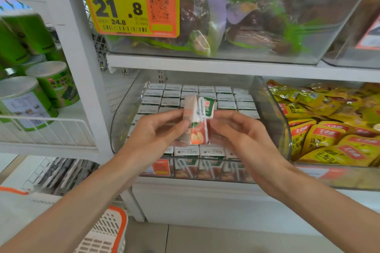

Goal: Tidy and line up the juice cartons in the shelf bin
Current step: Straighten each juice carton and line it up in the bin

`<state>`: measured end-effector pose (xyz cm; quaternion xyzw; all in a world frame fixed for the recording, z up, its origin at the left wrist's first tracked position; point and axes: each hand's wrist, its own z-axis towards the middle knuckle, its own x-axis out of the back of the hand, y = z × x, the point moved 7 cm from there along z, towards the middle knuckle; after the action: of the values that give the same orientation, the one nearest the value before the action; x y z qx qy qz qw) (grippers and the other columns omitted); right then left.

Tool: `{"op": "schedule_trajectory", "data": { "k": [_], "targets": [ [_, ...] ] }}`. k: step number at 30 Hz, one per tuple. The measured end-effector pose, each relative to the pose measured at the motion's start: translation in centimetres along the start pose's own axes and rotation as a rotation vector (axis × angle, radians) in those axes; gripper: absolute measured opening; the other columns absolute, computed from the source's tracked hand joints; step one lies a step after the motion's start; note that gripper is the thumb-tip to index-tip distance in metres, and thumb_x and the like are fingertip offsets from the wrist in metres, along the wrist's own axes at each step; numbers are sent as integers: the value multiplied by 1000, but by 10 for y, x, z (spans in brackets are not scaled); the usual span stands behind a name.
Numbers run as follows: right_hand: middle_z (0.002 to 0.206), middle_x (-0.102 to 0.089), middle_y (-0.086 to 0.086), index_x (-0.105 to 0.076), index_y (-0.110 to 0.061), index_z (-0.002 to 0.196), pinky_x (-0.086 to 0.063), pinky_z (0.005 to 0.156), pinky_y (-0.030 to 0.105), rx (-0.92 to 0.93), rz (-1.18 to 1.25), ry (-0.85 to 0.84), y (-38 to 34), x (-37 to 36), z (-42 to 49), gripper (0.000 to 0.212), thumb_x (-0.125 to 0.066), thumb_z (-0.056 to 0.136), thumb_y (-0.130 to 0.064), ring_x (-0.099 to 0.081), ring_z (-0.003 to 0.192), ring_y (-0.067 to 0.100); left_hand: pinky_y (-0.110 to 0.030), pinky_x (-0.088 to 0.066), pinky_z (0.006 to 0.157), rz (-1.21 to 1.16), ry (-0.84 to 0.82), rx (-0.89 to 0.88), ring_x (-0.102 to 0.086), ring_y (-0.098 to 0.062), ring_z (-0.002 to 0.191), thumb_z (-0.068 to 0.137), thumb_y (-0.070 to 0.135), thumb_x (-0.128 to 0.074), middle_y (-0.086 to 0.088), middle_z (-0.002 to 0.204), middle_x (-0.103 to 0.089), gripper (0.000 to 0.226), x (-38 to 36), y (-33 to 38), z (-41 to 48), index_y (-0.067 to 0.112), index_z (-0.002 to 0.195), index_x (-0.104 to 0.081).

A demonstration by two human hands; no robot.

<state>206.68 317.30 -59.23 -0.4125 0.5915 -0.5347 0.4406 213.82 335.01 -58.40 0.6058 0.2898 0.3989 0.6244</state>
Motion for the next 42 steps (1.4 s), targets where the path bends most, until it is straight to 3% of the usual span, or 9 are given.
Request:
{"op": "schedule_trajectory", "data": {
  "k": [4,9,16,21,26,29,33,38,42],
  "targets": [
    [120,-79,-4,-72,-21,127,-58,101,27,-35,-47,-123,2,-7,-1,52,-83,81,-43,-75,113,11,-9,-53,87,55,-75,0,-70,5,111,90,40,-71,24,120,-75,41,-10,3,-1,37,130,-70],
    [119,-80,0,-71,-20,129,-55,98,18,-47,24,-162,2,-10,-1,39,-78,93,-34,-75,114,14,-11,-56,82,1,-112,28,-70,3,112,89,41,-68,21,121,-75,41,-16,2,0,35,130,-70],
    [115,-81,5,-62,-16,129,-58,104,31,-63,93,-146,0,-12,-1,41,-77,93,-31,-77,111,21,-20,-60,83,-157,-84,82,-76,-15,110,96,33,-62,1,116,-80,40,-15,-3,1,20,133,-69],
    [119,-79,-1,-72,-19,123,-58,99,24,-21,-45,-91,-3,-10,-2,30,-72,98,-34,-75,112,15,-23,-62,78,-199,-26,115,-78,-19,103,92,34,-71,0,112,-81,38,-9,-6,2,20,128,-71],
    [115,-80,-1,-75,-21,123,-57,104,32,-3,-124,-64,-3,-6,-3,26,-65,103,-33,-74,112,17,-28,-64,75,-214,11,145,-80,-24,95,85,36,-76,-6,106,-81,39,-3,-12,4,21,121,-70],
    [114,-81,0,-71,-21,129,-59,102,31,-9,-43,-83,-5,-7,-3,28,-63,104,-30,-76,109,16,-29,-65,74,-203,60,116,-79,-19,91,81,29,-79,-3,109,-80,37,2,-13,6,23,117,-74],
    [112,-81,-4,-72,-27,125,-56,102,37,-13,-70,-101,-5,-10,-4,33,-73,94,-40,-77,108,14,-24,-63,77,-179,45,120,-78,-15,101,80,33,-79,3,113,-80,44,3,-13,8,27,123,-73],
    [119,-79,-7,-77,-26,125,-59,101,29,-10,-105,-67,-4,-6,-2,27,-74,97,-28,-77,107,12,-24,-63,80,-107,0,105,-77,-14,103,81,35,-79,9,117,-77,45,1,-12,7,26,124,-74],
    [114,-80,-1,-76,-22,125,-59,98,27,0,-95,-24,-3,-2,0,26,-73,99,-22,-78,106,14,-27,-64,79,-115,12,118,-77,-17,103,89,34,-75,6,117,-78,36,0,-14,7,25,123,-74]
  ]
}}
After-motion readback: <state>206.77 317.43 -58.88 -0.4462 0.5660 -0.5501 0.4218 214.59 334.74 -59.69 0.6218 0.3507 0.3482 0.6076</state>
